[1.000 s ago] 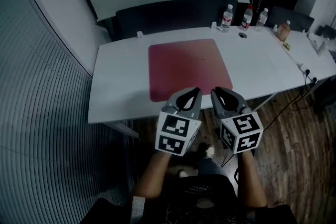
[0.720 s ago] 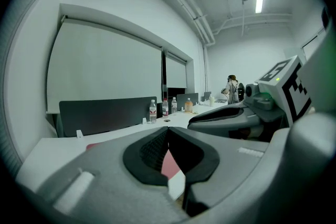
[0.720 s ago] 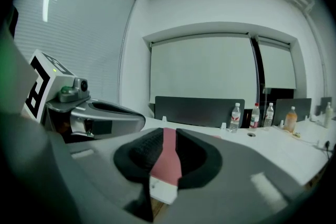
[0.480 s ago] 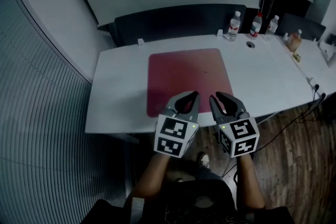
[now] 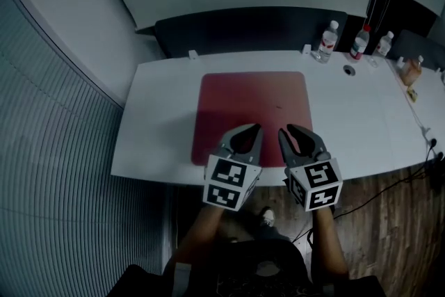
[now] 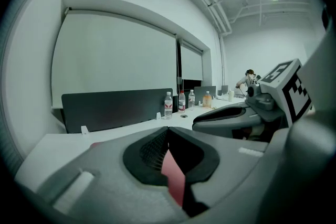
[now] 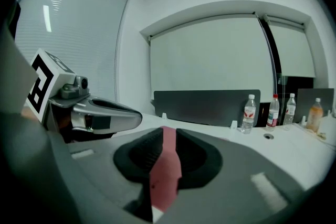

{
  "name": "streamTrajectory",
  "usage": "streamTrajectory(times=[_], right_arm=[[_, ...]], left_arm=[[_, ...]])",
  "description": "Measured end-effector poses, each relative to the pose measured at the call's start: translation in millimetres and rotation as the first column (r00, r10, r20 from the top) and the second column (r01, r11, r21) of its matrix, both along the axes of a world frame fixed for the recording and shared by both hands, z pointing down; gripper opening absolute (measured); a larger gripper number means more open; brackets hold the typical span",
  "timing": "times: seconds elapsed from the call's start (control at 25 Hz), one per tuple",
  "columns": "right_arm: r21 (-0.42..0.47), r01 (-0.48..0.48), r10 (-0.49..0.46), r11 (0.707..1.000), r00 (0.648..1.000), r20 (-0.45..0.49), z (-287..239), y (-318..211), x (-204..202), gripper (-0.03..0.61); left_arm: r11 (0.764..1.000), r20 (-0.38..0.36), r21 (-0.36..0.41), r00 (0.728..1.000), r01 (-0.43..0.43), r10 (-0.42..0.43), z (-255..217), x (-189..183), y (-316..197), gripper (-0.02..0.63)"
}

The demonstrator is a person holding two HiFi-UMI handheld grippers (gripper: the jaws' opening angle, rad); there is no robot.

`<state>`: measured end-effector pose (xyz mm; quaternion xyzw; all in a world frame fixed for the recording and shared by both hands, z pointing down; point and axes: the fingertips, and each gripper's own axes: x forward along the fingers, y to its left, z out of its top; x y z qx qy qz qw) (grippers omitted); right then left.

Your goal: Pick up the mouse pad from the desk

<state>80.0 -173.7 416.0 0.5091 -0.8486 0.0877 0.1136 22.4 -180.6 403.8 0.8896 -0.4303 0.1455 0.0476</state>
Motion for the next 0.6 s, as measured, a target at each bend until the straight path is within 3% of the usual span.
streamTrajectory(times=[0.36, 0.6], right_arm=[[-0.027, 0.083, -0.082, 0.996, 0.996, 0.026, 16.6, -35.5, 16.3, 0.064], [-0.012, 0.116, -0.115, 0.993, 0.993, 0.033, 15.4, -49.0, 26.4, 0.064]], left_arm=[[0.995, 0.046, -0.039, 0.995, 0.094, -0.092, 19.5, 8.3, -32.0, 0.006], [0.984, 0.07, -0.019, 0.982, 0.176, -0.174, 21.9, 3.3, -43.3, 0.006]])
